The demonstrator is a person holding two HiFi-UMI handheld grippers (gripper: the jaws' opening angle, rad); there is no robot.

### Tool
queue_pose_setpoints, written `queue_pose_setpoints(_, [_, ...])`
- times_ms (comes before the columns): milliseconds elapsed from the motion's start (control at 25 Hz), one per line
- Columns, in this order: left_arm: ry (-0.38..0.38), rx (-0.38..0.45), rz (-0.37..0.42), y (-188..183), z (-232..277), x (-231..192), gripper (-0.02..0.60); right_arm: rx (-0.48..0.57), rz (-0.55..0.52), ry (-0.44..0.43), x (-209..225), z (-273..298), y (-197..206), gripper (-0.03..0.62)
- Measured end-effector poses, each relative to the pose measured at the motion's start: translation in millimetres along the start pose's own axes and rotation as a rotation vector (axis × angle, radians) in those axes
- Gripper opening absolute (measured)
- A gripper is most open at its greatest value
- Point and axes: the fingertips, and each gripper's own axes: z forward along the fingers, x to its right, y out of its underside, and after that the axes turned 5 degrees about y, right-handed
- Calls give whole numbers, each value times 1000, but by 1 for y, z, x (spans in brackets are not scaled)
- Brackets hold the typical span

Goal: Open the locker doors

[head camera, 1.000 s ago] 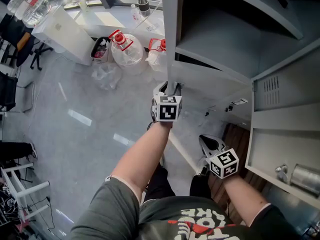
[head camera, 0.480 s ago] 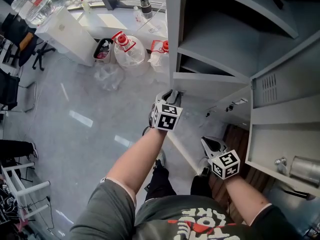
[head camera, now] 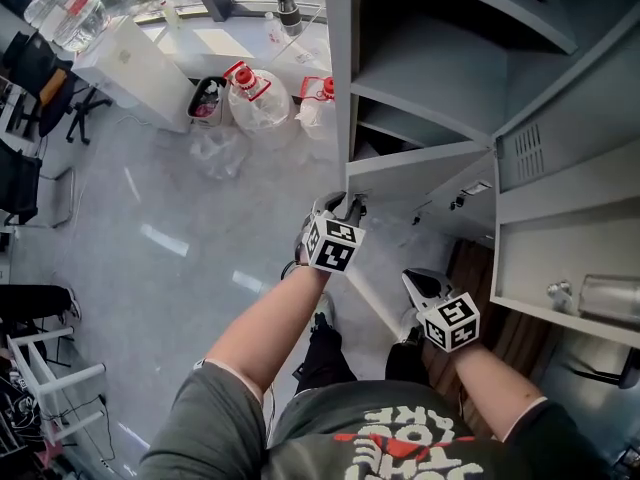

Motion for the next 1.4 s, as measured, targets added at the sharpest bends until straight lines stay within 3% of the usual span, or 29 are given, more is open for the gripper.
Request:
queue_pose_setpoints(480, [103,-81,142,26,-24,47,107,33,26,38,-14,-24,7,32])
queue_pose_setpoints(880, [203,-148,195,39,-32,82,107,101,130,224,0,-53,17,32])
queue_pose_setpoints(1400, [99,-146,43,45,-34,131,70,105,81,210,27,-121,46,32])
